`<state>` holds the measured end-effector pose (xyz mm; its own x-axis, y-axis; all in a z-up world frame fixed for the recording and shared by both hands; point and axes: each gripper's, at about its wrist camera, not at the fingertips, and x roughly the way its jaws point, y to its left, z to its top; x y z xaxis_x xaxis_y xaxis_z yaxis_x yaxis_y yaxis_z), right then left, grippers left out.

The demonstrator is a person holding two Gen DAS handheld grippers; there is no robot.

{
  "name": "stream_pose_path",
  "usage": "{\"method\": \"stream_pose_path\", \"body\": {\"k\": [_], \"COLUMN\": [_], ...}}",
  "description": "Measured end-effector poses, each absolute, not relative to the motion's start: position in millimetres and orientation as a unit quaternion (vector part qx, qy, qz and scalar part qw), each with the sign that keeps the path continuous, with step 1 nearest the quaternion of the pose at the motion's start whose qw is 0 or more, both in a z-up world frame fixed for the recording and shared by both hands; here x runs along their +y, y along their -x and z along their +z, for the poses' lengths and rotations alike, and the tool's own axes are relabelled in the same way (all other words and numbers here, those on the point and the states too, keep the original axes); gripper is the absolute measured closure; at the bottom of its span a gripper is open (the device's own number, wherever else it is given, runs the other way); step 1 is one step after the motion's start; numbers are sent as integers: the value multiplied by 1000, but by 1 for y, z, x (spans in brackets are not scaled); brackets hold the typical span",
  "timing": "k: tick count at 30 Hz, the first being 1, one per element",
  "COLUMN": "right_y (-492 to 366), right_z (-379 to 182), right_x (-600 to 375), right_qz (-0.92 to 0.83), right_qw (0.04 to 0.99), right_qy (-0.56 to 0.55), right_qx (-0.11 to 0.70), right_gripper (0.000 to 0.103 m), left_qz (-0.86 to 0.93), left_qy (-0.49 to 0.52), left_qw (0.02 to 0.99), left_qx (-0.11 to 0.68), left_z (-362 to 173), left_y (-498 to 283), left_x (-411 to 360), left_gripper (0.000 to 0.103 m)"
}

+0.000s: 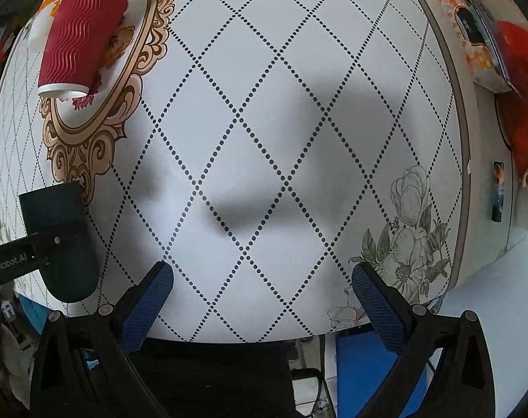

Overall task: Flip cup upside down
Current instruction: 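Bring the teal cup to the right tool while the left tool holds it, then grasp the teal cup with the right tool while the left tool releases it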

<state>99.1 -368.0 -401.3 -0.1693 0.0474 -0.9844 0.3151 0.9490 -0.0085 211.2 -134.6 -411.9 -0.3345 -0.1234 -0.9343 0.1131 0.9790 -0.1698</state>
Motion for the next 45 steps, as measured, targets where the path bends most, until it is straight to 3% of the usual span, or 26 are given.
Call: {"method": "stream_pose_path", "body": {"k": [3,7,19,26,32,39,45], "right_y": [-98,-98,-113,-139,-154,-156,-153], "right_z": [-398,-398,-367,-369,-385,-403,-404], "right_x": [-370,-370,-336,-281,-253,-237,-235], "right_qz": [-106,-107,-32,9,6,-7,-11], "right_qw": [634,634,656,651,632,619,621], "right_qy": [-120,-121,-198,-227,-236,-218,-207], "right_qx": [756,756,727,724,738,754,755], "right_gripper": [0,0,0,1,12,34,38], "left_qz": [-104,-108,-41,25,28,14,6], "left_qy": [2,10,18,-2,8,14,14], "left_qw": [583,588,678,676,668,668,666], "left_qx": [806,802,734,736,744,744,745], "left_z": [-411,-405,-332,-349,-354,-362,-371], "left_y": [-206,-207,-191,-183,-183,-181,-180], "left_x": [-144,-148,-101,-29,6,10,11], "left_gripper": [31,15,15,15,15,15,15]}}
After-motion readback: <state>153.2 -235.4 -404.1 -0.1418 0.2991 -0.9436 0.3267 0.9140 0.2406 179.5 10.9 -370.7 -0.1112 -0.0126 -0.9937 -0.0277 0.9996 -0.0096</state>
